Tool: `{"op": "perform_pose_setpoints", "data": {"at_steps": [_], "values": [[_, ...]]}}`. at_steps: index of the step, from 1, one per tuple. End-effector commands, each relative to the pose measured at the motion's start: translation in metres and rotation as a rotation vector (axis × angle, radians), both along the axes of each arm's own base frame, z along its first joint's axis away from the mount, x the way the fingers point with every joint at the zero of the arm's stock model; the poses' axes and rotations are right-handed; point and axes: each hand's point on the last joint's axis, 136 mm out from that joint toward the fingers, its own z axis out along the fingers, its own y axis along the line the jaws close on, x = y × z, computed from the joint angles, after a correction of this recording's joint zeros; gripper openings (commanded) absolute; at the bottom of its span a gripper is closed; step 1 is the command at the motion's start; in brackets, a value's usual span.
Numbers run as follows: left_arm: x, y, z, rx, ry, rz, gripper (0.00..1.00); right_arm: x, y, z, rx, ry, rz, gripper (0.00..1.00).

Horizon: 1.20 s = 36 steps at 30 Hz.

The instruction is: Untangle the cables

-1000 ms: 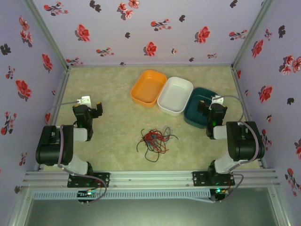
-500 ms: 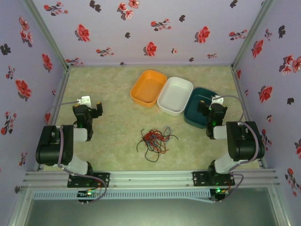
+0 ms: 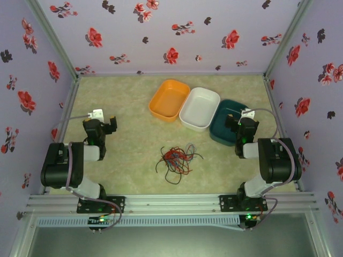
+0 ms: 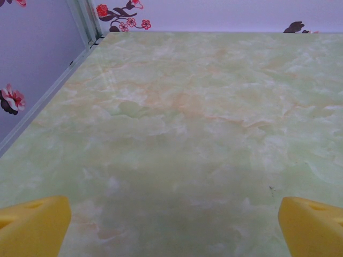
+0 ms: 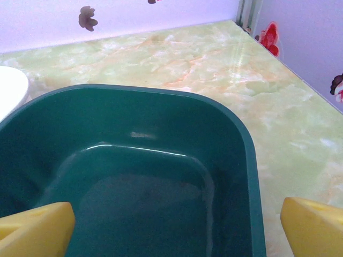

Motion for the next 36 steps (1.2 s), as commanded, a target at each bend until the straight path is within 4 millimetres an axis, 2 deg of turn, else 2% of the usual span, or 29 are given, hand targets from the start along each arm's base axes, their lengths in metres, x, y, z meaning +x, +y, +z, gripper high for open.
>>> {"op": "perform_pose_setpoints", "data": {"at_steps": [1,11,16,20,22,25,28,31,34,36], "values": [[0.002,0.003,0.003,-0.002,-0.019,0.026,1.0,0.0,0.0,0.004,0.007,-0.014,-0.002,0.99],[0.002,0.004,0.003,-0.007,-0.02,0.028,1.0,0.0,0.0,0.005,0.007,-0.019,-0.003,0.99],[-0.002,0.012,0.015,-0.025,-0.038,0.059,1.0,0.001,-0.005,0.015,0.004,0.001,-0.032,0.99],[-0.008,0.014,0.043,-0.019,-0.037,0.075,1.0,-0.001,-0.007,0.032,-0.002,0.016,-0.05,0.99],[-0.013,0.016,0.063,-0.051,-0.065,0.097,1.0,-0.005,-0.007,0.041,-0.004,0.015,-0.054,0.99],[-0.018,0.007,0.096,-0.134,-0.098,0.096,1.0,-0.014,-0.005,0.054,0.027,0.034,-0.088,0.99],[-0.024,-0.012,0.119,-0.229,-0.093,0.065,1.0,-0.025,-0.001,0.066,0.026,0.089,-0.131,0.99],[-0.03,-0.051,0.13,-0.287,-0.075,-0.042,1.0,-0.039,0.016,0.069,0.013,0.197,-0.127,0.99],[-0.043,-0.101,0.124,-0.341,-0.003,-0.175,1.0,-0.053,0.043,0.065,0.01,0.273,-0.08,0.99],[-0.057,-0.134,0.115,-0.395,0.053,-0.253,1.0,-0.066,0.068,0.063,0.019,0.306,-0.032,0.99]]}}
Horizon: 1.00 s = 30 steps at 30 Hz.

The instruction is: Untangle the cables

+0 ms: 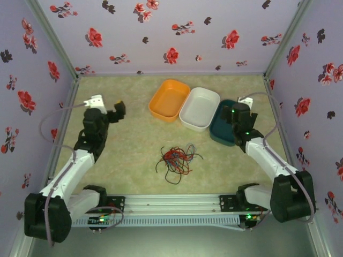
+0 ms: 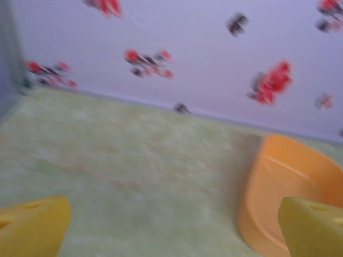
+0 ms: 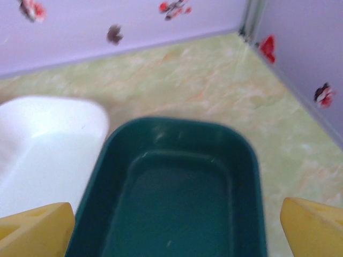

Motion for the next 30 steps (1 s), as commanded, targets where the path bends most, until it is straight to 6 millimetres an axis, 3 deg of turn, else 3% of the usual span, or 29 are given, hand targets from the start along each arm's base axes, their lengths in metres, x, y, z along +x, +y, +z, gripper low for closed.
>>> {"op": "perform_pose_setpoints", "data": {"at_steps": [1,7,12,15,20,24,30], "values": [[-0.03,-0.047,-0.032,-0.081,0.166,-0.132,1.0,-0.042,0.021,-0.027,-0.016,0.183,0.009,0.99],[-0.088,-0.106,-0.073,-0.092,0.298,-0.326,1.0,-0.087,0.094,-0.028,0.061,0.29,0.185,0.98],[-0.127,-0.134,-0.106,-0.061,0.395,-0.432,1.0,-0.116,0.142,-0.034,0.103,0.407,0.311,0.82],[-0.14,-0.146,-0.123,-0.048,0.456,-0.469,1.0,-0.126,0.168,-0.04,0.156,0.489,0.373,0.72],[-0.148,-0.172,-0.132,0.02,0.481,-0.557,0.96,-0.132,0.207,-0.052,0.235,0.589,0.459,0.6],[-0.151,-0.189,-0.143,0.041,0.497,-0.628,0.91,-0.132,0.226,-0.062,0.245,0.65,0.498,0.5],[-0.159,-0.199,-0.165,0.072,0.564,-0.696,0.87,-0.133,0.246,-0.081,0.23,0.743,0.552,0.39]]}}
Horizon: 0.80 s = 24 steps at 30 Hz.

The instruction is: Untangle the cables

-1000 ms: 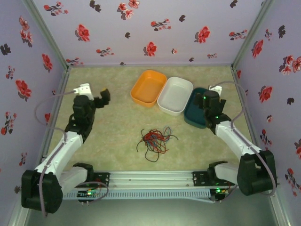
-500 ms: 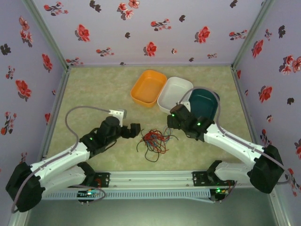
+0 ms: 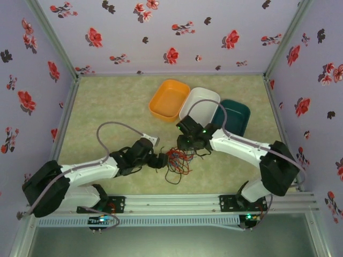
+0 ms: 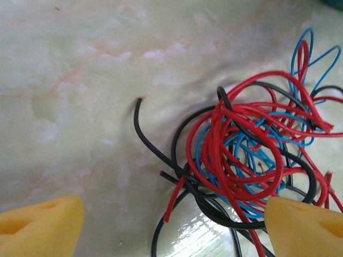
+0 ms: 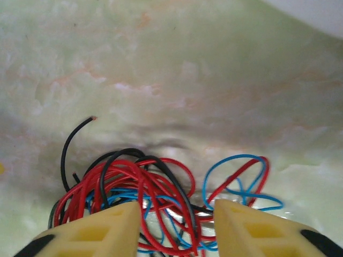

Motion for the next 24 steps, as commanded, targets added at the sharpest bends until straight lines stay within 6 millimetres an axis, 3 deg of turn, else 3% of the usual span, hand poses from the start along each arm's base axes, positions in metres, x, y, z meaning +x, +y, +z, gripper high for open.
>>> {"op": "perform_pose_setpoints", "data": {"at_steps": [1,5,11,14,19,24], "values": [[-0.001,-0.021,0.009,-0.049,-0.006,-0.074,0.85,-0.006,0.018,-0.004,0.018,0.068,0.059,0.38],[-0.003,-0.032,0.005,-0.079,0.022,-0.109,0.81,-0.01,0.024,-0.018,0.013,0.115,0.074,0.35],[0.002,-0.033,0.0,-0.084,0.042,-0.096,0.73,-0.017,0.029,-0.027,0.023,0.154,0.074,0.36],[0.006,-0.031,-0.001,-0.102,0.048,-0.078,0.67,-0.018,0.027,-0.031,0.015,0.16,0.064,0.22],[0.018,-0.025,-0.002,-0.146,0.044,-0.018,0.54,-0.011,0.029,-0.021,0.016,0.125,0.066,0.0],[0.031,-0.014,0.001,-0.201,0.026,0.05,0.43,-0.001,0.043,0.011,0.093,0.055,0.089,0.0]]}}
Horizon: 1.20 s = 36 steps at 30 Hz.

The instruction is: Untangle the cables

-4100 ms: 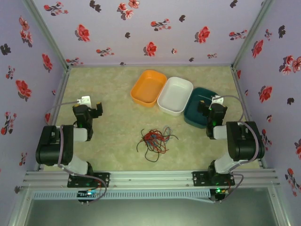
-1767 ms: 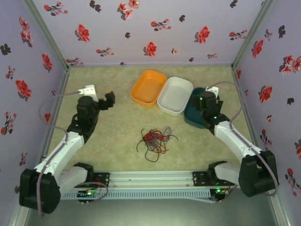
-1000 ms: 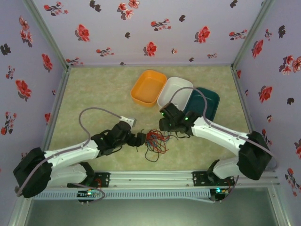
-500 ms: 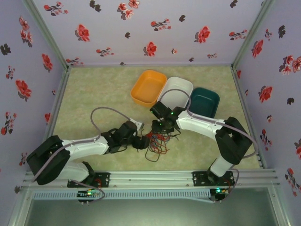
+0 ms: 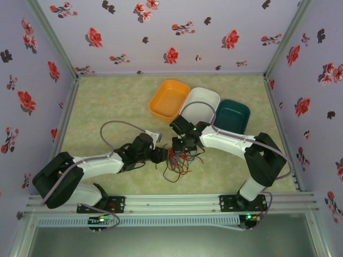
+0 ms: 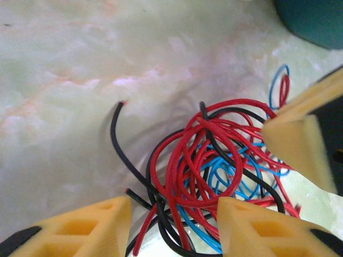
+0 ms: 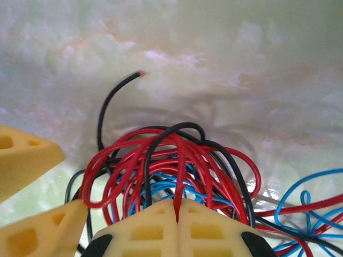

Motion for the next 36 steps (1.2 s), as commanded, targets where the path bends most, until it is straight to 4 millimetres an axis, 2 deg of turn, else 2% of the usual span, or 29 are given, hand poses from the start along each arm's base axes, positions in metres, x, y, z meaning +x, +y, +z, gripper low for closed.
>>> {"op": "perform_pose_setpoints", "data": {"at_steps": [1,5,7,9,14,18,22,26,31,36], "values": [[0.011,0.005,0.003,-0.055,-0.014,0.052,0.43,0.011,0.018,0.038,0.094,-0.084,0.021,0.0],[0.026,0.015,0.006,-0.092,-0.033,0.112,0.43,0.023,0.028,0.077,0.187,-0.18,0.015,0.0],[0.035,0.019,0.012,-0.115,-0.055,0.141,0.47,0.027,0.03,0.094,0.214,-0.217,0.014,0.0],[0.045,0.021,0.021,-0.135,-0.087,0.163,0.55,0.031,0.031,0.111,0.229,-0.258,0.015,0.0],[0.061,0.021,0.045,-0.108,-0.16,0.175,0.66,0.038,0.028,0.148,0.251,-0.345,0.017,0.0],[0.063,0.022,0.071,-0.137,-0.244,0.168,0.85,0.041,0.021,0.168,0.242,-0.4,0.014,0.0],[0.06,0.028,0.094,-0.146,-0.326,0.156,0.98,0.042,0.019,0.18,0.25,-0.431,0.019,0.0],[0.067,0.036,0.104,-0.135,-0.361,0.206,1.0,0.042,0.02,0.193,0.279,-0.461,0.025,0.0],[0.08,0.027,0.102,-0.137,-0.361,0.215,1.0,0.045,0.021,0.217,0.316,-0.516,0.031,0.0],[0.096,0.016,0.094,-0.112,-0.354,0.221,1.0,0.049,0.011,0.259,0.332,-0.628,0.02,0.0]]}}
